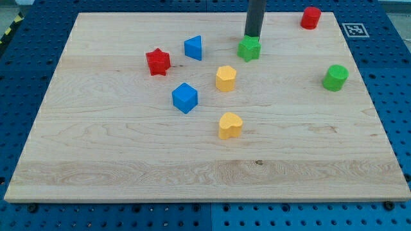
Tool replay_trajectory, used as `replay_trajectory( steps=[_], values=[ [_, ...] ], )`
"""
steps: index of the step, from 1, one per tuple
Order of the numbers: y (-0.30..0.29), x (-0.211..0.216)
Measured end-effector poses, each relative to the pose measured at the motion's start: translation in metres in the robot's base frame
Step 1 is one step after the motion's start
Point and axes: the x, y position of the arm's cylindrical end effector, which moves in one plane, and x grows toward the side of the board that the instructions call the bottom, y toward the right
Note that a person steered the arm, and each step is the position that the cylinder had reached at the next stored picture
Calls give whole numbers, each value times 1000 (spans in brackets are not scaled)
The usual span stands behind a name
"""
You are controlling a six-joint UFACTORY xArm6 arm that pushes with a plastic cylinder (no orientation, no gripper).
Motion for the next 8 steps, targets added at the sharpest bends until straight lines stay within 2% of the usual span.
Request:
replay_trajectory(
  steps=[1,2,4,5,8],
  values=[
    [1,13],
    [39,-4],
    [66,-79],
    [99,-101],
    [163,-101]
  ],
)
